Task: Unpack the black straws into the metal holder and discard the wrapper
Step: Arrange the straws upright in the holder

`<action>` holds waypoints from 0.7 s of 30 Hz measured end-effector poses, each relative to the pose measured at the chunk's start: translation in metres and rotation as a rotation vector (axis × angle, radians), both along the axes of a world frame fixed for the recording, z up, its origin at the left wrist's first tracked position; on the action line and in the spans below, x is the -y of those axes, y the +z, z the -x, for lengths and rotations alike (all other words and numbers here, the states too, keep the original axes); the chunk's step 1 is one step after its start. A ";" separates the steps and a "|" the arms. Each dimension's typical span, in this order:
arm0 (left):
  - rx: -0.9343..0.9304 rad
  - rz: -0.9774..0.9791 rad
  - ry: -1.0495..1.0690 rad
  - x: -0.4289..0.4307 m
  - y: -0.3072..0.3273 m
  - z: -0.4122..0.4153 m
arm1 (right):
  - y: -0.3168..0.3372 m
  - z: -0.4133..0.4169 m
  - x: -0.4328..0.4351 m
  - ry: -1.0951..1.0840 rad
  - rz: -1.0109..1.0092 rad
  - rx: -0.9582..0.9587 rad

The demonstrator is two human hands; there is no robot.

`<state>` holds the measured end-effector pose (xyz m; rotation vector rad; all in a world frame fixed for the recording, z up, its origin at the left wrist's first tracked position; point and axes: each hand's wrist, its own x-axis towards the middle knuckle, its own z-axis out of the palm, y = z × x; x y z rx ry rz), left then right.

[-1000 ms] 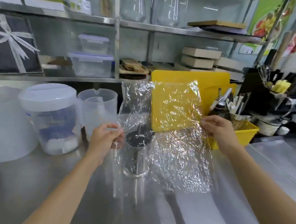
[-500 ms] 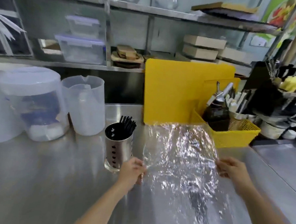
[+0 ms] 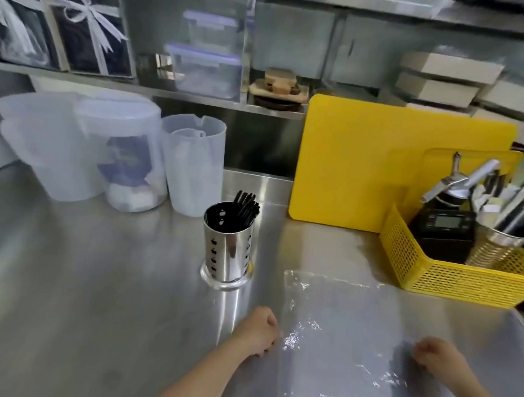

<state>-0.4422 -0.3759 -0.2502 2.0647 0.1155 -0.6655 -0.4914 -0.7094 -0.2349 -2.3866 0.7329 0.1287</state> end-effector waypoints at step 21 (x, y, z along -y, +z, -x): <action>0.647 0.250 -0.026 -0.105 0.173 -0.048 | 0.136 -0.097 -0.176 0.369 -0.134 0.417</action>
